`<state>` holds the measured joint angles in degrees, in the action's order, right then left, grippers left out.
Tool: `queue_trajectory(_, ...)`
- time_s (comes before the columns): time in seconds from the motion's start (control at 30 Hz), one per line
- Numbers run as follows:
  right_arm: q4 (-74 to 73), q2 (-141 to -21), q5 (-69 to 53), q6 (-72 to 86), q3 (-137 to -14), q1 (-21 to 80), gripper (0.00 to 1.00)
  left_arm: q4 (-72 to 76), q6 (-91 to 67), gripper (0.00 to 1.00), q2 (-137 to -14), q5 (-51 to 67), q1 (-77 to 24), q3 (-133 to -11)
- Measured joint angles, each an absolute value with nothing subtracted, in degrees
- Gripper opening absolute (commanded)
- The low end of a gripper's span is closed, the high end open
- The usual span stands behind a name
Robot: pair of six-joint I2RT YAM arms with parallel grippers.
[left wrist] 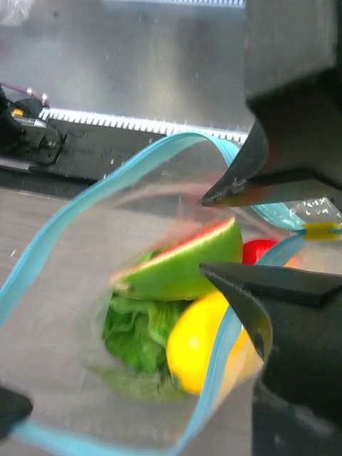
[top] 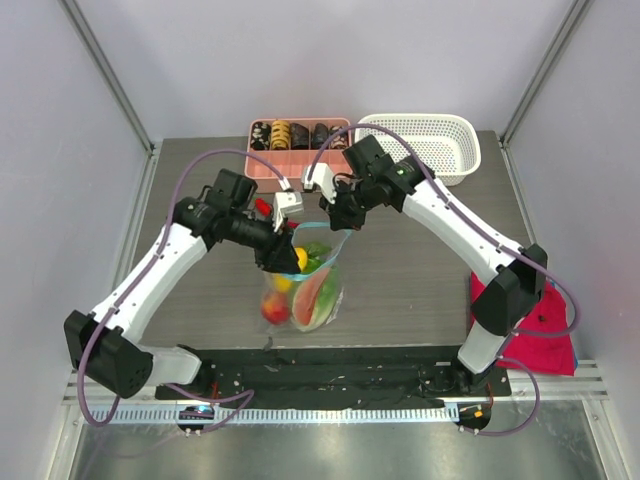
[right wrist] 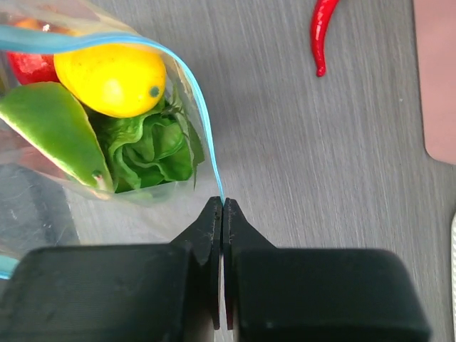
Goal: Place the food in the zip-top bag and seal the zipper
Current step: Pick up the fake vegetable at the center of the board.
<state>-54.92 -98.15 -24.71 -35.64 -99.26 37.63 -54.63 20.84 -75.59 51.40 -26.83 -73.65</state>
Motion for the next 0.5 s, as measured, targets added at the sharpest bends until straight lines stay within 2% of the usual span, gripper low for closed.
queue_trajectory(0.1,-53.8,-95.9,-23.4,-35.2,-97.4,37.5,0.01,-50.9,19.0,0.70,-75.4,52.0,-21.8,-74.0)
queue_trajectory(0.27,-53.2,-87.9,-21.2,-35.1,-93.2,37.5,0.01,-41.3,17.4,0.77,-77.4,50.3,-8.3,-79.0)
queue_trajectory(0.5,-51.5,-79.5,-19.3,-35.4,-89.0,37.4,0.01,-40.6,30.4,0.77,-89.1,48.8,-7.6,-87.9)
